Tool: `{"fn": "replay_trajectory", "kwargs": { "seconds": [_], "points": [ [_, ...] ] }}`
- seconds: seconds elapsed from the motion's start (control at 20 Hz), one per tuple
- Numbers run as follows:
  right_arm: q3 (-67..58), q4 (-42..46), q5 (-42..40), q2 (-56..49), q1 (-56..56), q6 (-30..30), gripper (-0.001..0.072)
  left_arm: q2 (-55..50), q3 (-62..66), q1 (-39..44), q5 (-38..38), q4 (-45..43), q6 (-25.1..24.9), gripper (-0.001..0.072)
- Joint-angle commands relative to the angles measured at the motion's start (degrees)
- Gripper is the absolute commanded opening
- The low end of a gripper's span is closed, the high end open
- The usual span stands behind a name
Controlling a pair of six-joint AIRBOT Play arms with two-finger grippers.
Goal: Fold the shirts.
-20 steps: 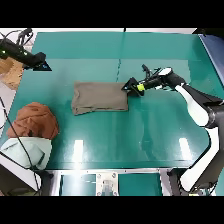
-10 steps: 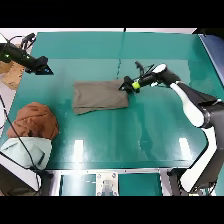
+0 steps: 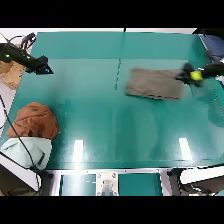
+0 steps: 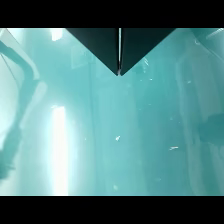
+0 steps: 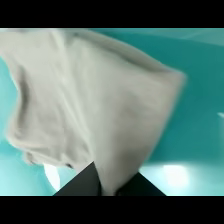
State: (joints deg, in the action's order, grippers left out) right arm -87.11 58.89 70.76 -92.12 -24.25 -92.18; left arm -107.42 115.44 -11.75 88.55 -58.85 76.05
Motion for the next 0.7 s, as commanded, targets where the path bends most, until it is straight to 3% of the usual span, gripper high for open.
{"fn": "replay_trajectory", "kwargs": {
  "seconds": [0.0, 0.35, 0.65],
  "points": [
    [8.5, 9.6, 0.8, 9.2, -16.8, -2.3, 0.0016, 0.0, 0.0, 0.0, -2.2, -1.7, 0.0, 0.0023],
    [28.0, 11.7, -2.3, 19.9, -50.2, 2.9, 0.0015, 0.0, 0.0, 0.0, -5.2, -4.1, 0.4, 0.0023],
    [45.5, 11.6, -11.8, 23.8, -62.0, 4.4, 0.0015, 0.0, 0.0, 0.0, -5.0, -4.2, 0.4, 0.0023]
  ]
}}
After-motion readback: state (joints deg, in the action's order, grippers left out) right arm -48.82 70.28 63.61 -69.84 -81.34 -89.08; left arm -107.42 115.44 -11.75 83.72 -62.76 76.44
